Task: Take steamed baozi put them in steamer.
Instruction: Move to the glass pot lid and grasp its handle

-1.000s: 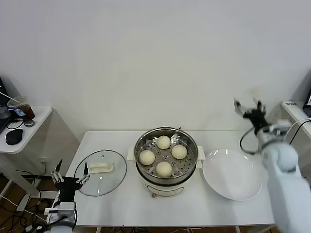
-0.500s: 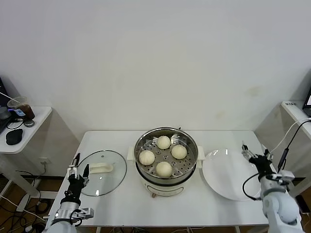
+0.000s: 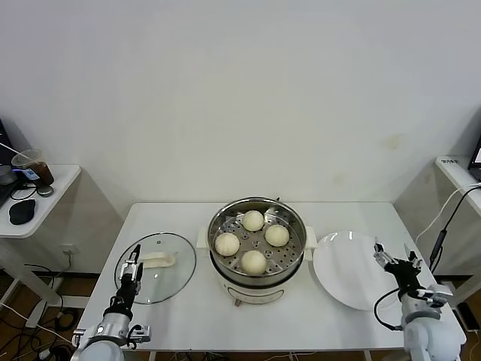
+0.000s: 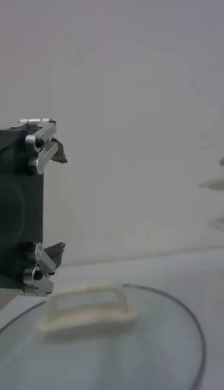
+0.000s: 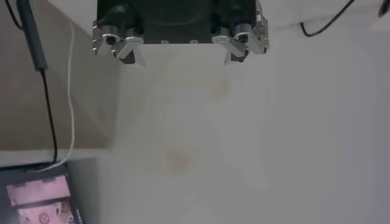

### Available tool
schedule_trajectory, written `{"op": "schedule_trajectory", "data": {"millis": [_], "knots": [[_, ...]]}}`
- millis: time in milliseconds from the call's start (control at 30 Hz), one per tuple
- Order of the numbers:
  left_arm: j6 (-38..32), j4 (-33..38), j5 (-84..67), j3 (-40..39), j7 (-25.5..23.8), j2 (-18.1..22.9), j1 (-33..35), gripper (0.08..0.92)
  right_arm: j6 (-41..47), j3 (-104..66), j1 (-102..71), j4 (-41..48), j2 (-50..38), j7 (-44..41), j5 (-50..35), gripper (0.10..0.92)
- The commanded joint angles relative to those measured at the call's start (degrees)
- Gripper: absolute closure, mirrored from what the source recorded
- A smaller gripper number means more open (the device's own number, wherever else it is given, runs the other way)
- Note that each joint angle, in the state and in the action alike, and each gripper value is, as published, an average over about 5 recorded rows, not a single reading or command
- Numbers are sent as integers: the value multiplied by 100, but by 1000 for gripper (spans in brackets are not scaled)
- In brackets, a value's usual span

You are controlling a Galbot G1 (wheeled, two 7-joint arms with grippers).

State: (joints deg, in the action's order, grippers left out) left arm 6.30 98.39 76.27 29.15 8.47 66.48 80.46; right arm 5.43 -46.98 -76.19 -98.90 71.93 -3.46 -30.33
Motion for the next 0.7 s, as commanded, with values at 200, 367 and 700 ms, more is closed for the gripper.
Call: {"op": "schedule_trajectory", "data": {"millis": [200,367,700], "knots": [[28,-758,-65,-206,-426,182,-556,177,-160,40,-217,24,191,57,287,203],[35,-986,-41,-234,-385,287,-731,177,-165,143,-199,-52,286,73,372,203],[104,-1385,-46,-338,-249,345,-1057,177,-180,128,-189,-50,343,74,393,203]]}}
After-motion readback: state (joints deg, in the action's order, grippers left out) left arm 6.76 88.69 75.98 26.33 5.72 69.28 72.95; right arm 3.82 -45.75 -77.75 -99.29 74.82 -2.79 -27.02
